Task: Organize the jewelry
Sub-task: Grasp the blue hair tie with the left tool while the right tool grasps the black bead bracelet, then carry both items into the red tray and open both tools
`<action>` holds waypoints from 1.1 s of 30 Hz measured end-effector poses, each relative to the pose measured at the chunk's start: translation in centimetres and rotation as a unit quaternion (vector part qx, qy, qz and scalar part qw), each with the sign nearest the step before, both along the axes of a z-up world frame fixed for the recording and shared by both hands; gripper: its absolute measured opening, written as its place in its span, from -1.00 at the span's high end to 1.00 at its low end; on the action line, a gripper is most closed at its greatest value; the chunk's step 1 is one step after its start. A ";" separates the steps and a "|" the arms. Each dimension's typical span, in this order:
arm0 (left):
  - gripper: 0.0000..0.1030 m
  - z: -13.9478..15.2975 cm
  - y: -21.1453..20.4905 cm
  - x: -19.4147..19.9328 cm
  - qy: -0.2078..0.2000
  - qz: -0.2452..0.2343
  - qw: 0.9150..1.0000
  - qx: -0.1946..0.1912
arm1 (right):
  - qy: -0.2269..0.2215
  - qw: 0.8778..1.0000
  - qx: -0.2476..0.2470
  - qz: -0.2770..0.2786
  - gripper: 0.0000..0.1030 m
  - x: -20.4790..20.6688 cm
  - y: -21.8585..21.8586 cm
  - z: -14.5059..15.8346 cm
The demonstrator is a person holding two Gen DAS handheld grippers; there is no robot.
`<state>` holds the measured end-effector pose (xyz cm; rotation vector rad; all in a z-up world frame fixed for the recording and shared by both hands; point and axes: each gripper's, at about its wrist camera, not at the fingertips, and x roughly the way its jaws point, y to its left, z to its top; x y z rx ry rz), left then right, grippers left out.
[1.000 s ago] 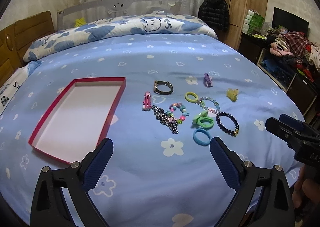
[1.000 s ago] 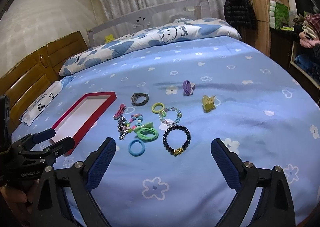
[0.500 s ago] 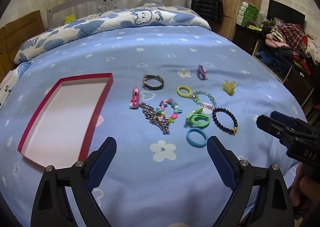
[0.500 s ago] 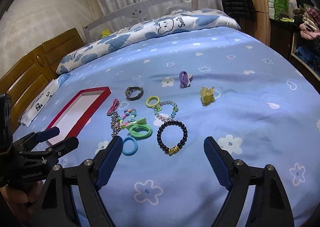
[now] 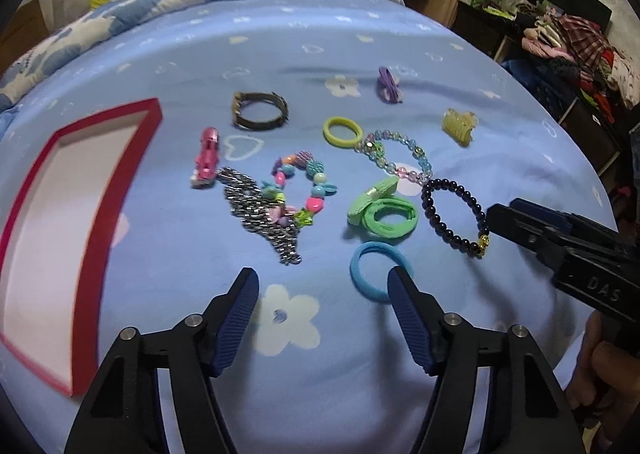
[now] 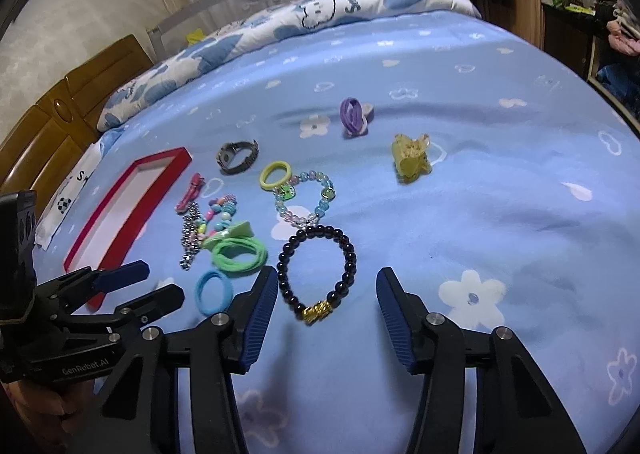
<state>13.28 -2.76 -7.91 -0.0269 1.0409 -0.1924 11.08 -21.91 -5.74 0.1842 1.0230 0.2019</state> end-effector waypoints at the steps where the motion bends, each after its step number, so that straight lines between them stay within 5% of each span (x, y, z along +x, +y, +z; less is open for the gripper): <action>1: -0.20 -0.2 -0.2 0.4 0.004 -0.004 1.000 -0.001 | 0.005 1.000 -0.001 0.002 0.04 0.3 0.0 -0.3; 3: -0.15 -0.6 -0.6 1.2 0.013 -0.012 1.000 -0.004 | 0.014 1.000 -0.003 0.005 0.06 1.0 0.2 -0.8; 9: 0.45 -1.9 -1.6 2.5 0.026 -0.040 0.999 0.004 | 0.037 0.999 -0.024 0.019 0.26 2.2 0.8 -2.5; 13: 0.93 -2.1 -2.0 2.4 0.024 -0.059 0.998 -0.003 | 0.038 0.998 -0.041 0.025 0.74 2.3 1.0 -2.8; 16: 0.95 -1.9 -2.0 2.1 0.016 -0.064 0.998 -0.003 | 0.037 0.998 -0.038 0.025 0.86 2.1 0.8 -2.9; 33: 0.96 3.9 4.6 -2.0 -0.044 0.005 0.997 -0.063 | -0.026 0.998 -0.008 0.053 0.87 1.2 3.2 2.9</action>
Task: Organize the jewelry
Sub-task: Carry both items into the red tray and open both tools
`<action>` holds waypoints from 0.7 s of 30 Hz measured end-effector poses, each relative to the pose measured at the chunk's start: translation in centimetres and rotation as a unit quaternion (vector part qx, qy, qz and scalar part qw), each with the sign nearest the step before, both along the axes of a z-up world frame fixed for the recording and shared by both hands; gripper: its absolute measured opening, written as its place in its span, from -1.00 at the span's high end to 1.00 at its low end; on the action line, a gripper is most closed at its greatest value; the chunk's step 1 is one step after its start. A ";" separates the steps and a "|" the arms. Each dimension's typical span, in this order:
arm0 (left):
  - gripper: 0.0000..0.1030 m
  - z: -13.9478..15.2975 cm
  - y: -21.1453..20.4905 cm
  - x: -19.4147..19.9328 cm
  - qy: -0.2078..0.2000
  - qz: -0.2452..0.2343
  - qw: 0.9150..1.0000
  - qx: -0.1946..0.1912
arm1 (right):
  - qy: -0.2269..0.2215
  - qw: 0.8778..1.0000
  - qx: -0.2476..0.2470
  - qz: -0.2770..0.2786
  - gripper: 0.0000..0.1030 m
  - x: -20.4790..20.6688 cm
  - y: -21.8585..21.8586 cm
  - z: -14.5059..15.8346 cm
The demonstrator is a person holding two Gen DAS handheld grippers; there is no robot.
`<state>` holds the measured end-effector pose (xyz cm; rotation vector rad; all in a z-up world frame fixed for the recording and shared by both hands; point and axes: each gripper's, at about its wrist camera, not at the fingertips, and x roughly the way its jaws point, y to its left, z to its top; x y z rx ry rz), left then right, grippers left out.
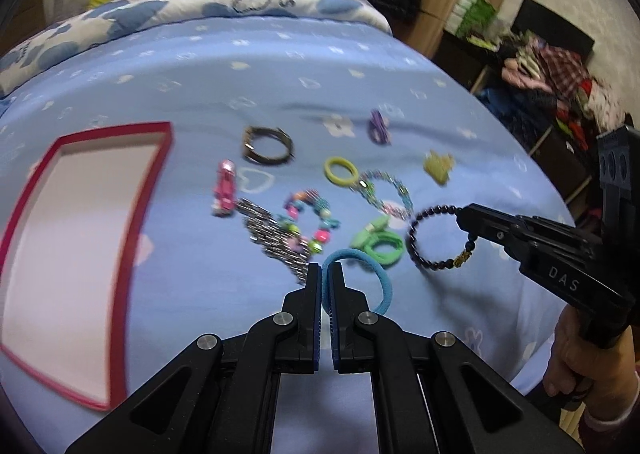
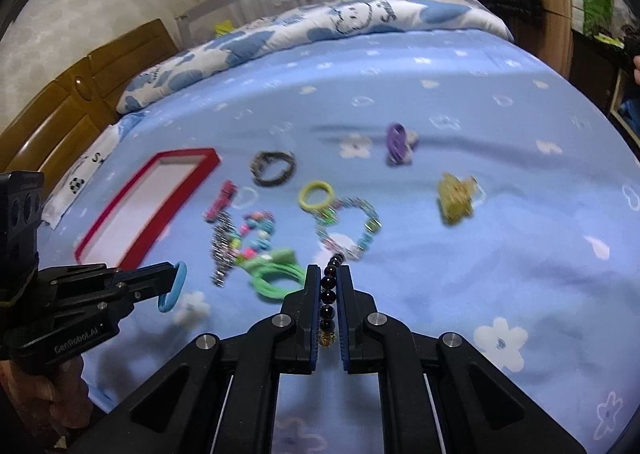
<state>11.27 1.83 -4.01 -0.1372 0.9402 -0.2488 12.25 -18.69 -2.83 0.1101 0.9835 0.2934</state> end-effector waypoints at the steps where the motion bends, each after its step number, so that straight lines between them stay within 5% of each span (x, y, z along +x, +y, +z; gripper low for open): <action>1: 0.96 0.3 0.5 -0.2 -0.003 0.005 1.000 -0.001 | -0.005 1.000 0.003 0.005 0.87 0.1 0.5 0.5; 21: 0.96 2.4 14.2 -4.3 -0.005 0.174 0.985 0.007 | -0.020 0.982 0.087 0.168 0.87 3.1 17.2 3.0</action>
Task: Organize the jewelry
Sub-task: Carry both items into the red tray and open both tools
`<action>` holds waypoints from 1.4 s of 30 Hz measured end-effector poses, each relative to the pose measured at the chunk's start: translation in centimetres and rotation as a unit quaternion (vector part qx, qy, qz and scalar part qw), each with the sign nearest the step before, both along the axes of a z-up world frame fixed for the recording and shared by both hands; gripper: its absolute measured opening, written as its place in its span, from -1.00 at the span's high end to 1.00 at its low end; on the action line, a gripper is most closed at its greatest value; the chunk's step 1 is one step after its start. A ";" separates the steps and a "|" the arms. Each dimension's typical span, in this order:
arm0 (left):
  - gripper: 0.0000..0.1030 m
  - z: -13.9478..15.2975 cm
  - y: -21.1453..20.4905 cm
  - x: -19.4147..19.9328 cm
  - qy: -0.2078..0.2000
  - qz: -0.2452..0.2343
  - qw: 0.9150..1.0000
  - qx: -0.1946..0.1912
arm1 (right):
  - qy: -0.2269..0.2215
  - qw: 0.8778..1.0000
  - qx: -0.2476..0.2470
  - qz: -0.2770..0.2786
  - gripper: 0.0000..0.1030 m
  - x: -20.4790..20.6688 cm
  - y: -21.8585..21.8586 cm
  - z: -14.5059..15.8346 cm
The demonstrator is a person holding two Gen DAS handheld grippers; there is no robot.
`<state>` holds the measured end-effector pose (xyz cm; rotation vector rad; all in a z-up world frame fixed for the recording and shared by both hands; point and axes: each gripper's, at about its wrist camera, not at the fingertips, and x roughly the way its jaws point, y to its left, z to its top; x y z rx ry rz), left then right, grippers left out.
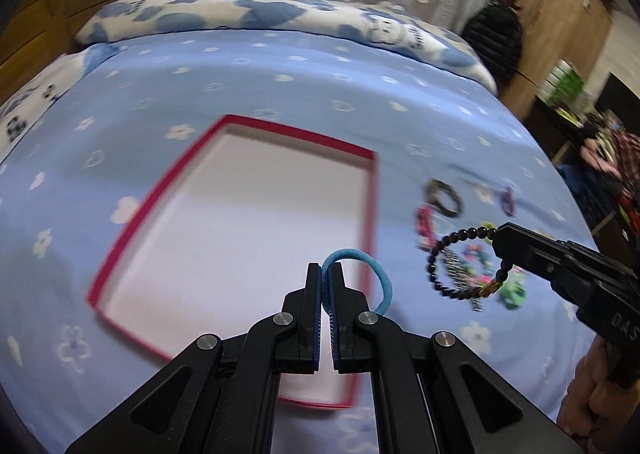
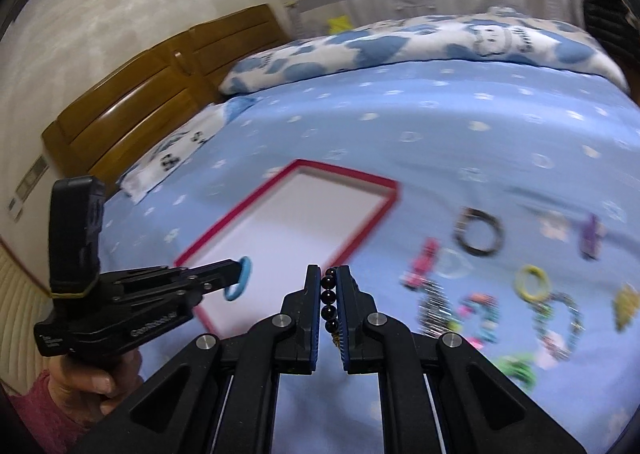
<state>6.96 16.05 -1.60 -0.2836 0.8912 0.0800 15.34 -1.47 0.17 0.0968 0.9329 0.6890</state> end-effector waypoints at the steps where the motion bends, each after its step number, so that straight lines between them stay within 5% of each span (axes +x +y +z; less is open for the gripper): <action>1: 0.96 0.0 0.5 0.0 0.002 0.008 1.000 0.002 | 0.002 1.000 0.004 0.010 0.87 0.1 1.2 -0.1; 14: 0.96 -2.1 5.1 6.8 0.041 0.058 0.997 0.011 | 0.031 0.998 0.032 0.035 0.87 5.4 10.2 -3.2; 25: 0.95 -6.5 6.6 14.2 0.102 0.072 0.992 0.029 | 0.079 0.997 0.014 0.002 0.87 11.1 10.4 -8.2; 42: 0.79 -7.8 6.2 15.6 0.130 0.072 0.987 0.056 | 0.114 0.993 -0.034 0.002 0.77 12.9 10.4 -11.4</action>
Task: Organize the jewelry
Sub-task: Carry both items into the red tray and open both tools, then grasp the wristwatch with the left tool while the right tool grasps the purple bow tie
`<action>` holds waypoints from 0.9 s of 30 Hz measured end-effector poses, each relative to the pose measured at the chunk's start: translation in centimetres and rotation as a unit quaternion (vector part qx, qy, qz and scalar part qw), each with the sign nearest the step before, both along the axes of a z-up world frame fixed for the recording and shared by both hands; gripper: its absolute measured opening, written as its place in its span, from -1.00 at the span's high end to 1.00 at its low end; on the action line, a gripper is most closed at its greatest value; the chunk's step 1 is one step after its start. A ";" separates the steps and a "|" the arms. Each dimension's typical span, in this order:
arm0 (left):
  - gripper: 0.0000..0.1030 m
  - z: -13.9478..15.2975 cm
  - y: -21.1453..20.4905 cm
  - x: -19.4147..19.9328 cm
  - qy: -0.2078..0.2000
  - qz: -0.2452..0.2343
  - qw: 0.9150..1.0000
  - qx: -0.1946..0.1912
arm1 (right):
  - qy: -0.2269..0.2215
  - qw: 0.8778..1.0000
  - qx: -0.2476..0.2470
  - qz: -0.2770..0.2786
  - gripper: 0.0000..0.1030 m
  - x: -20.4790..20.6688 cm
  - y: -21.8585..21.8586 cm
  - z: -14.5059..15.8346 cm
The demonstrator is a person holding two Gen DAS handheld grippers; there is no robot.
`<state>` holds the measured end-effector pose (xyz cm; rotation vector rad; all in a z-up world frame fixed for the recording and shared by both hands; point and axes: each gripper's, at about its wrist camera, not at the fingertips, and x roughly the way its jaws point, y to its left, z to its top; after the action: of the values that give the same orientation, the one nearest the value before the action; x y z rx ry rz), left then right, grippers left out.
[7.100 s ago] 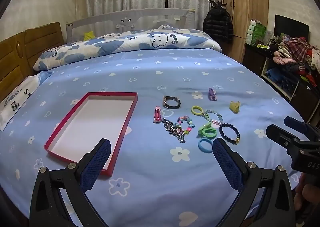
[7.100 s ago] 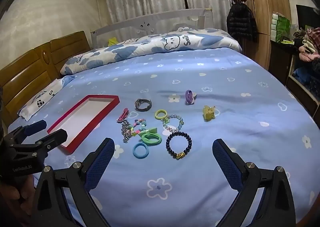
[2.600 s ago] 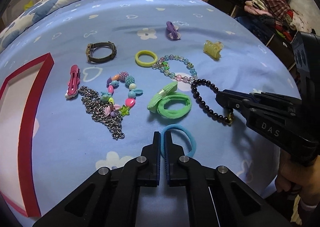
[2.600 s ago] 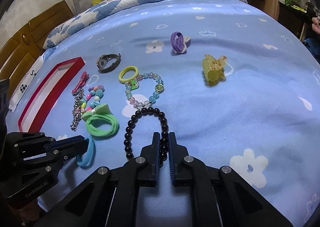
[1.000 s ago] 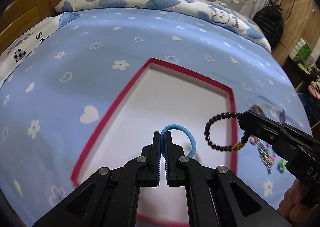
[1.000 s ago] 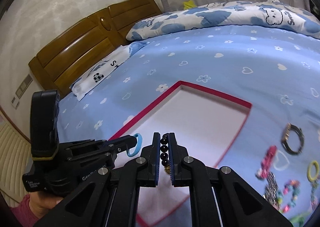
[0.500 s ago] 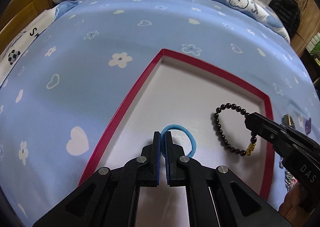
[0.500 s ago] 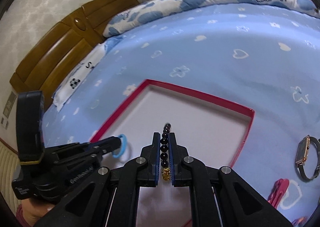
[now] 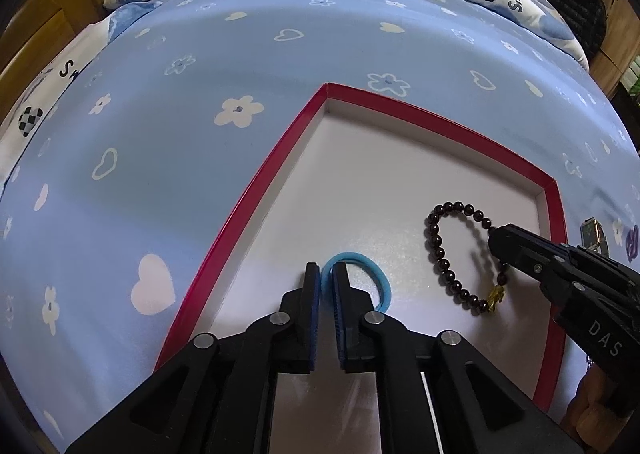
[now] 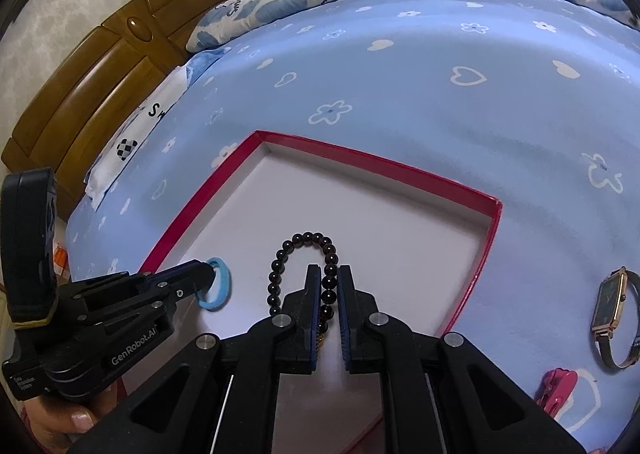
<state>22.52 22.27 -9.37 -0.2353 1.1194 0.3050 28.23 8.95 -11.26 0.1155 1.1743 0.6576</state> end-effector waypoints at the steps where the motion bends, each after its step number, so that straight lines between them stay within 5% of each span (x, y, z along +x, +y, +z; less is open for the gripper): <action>1: 0.63 0.0 0.0 0.0 0.000 0.002 1.000 0.003 | -0.001 1.000 0.000 -0.001 0.76 0.0 0.0 0.1; 9: 0.34 1.8 -0.3 -2.0 -0.026 0.015 1.000 0.002 | -0.007 1.000 0.023 -0.012 0.71 -0.5 -1.2 1.7; 13: 0.06 3.3 -0.6 -4.4 -0.067 0.030 0.997 -0.024 | -0.025 0.999 0.043 -0.022 0.37 -1.5 -2.9 3.8; 27: -0.08 6.5 -5.0 -10.9 -0.119 0.026 0.989 -0.089 | -0.058 0.994 0.042 -0.081 0.22 -6.9 -12.5 7.8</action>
<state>11.59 17.31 -2.83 -0.4479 0.9051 0.2171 21.31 -3.51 -3.46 0.2389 1.0133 0.5628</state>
